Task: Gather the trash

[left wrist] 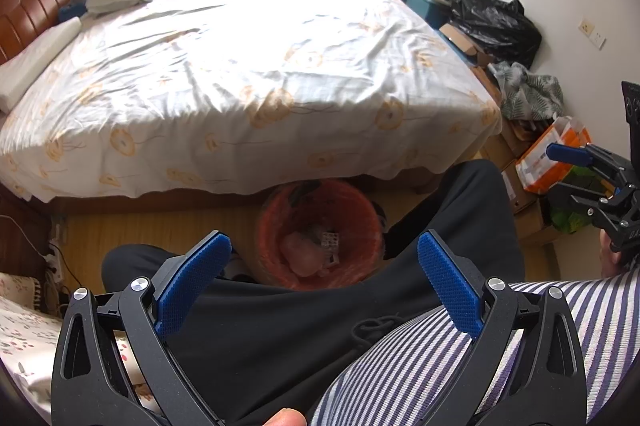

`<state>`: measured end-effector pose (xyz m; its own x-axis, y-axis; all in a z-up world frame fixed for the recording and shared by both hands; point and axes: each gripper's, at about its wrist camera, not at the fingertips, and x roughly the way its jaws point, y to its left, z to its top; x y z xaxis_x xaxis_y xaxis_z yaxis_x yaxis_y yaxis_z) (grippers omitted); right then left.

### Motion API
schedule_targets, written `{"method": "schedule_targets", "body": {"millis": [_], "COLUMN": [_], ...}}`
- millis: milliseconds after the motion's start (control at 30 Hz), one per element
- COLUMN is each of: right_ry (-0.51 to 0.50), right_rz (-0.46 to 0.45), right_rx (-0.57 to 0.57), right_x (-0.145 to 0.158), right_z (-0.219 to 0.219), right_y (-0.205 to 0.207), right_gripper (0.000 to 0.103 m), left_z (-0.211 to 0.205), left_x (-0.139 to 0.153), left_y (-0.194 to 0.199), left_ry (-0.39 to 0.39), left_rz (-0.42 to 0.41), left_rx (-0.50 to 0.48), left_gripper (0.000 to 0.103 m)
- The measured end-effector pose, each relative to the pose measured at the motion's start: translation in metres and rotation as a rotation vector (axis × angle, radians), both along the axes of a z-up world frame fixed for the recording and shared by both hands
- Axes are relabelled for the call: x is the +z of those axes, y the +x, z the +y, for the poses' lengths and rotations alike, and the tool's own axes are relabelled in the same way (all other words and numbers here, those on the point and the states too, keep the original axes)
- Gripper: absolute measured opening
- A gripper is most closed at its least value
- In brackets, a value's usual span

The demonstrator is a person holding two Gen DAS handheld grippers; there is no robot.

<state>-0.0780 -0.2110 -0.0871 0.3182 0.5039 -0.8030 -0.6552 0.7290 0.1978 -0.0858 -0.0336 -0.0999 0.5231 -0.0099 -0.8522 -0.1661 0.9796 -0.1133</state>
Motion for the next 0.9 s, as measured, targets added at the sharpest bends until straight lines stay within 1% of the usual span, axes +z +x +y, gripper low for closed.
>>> {"method": "schedule_targets", "body": {"millis": [900], "right_ry": [0.001], "right_rz": [0.000], "right_rx": [0.000], "right_x": [0.0006], "right_z": [0.0013], "right_y": [-0.0016], "right_gripper": [0.098], "left_z": [-0.0004], "left_x": [0.0014], "left_y": [-0.0008], "left_ry": [0.000], "left_rz": [-0.004], "left_rx": [0.002], "left_gripper": [0.097]}}
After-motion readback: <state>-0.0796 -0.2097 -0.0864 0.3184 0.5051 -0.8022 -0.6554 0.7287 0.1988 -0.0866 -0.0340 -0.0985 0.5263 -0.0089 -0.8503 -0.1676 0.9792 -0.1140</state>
